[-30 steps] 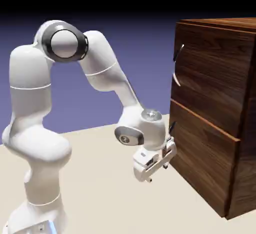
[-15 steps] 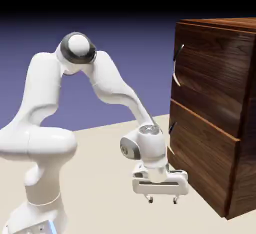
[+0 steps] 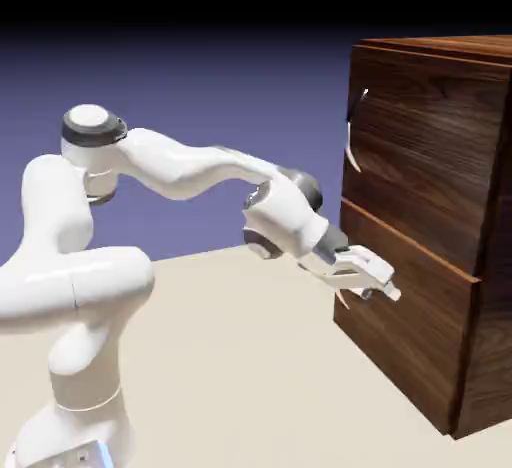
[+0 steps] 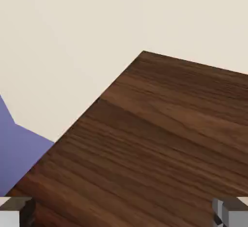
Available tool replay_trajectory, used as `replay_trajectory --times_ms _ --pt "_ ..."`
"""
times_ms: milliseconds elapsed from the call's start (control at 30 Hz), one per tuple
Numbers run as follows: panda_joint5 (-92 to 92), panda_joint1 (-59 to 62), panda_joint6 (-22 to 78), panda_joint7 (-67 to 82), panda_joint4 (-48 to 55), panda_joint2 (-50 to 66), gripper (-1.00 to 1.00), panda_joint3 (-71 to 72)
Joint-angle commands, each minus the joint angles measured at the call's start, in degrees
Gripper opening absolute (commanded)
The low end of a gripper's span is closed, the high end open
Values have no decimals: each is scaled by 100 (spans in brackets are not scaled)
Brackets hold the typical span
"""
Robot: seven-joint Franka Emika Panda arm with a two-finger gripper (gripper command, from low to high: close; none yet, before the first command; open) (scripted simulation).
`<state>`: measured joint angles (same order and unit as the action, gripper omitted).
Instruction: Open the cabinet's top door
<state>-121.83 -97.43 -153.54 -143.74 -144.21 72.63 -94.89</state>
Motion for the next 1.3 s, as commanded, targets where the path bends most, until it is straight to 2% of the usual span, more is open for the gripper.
replay_trajectory --times_ms 0,267,467,500,633,967,1267 --pt "-241 -191 40 -200 33 208 0 -187" --pt "-1971 -1565 331 -1639 272 1703 0 -1535" --pt "-2268 -667 443 -1608 1046 1624 0 -1361" --pt "-2268 -667 443 -1608 1047 1624 -100 -1361" --pt "-2440 -1064 1075 -1268 424 1691 -100 -1578" --pt "-2226 -2132 3461 -262 -1555 1677 -100 -2689" --pt "-1087 -2086 5704 468 -2581 1411 -100 -4199"
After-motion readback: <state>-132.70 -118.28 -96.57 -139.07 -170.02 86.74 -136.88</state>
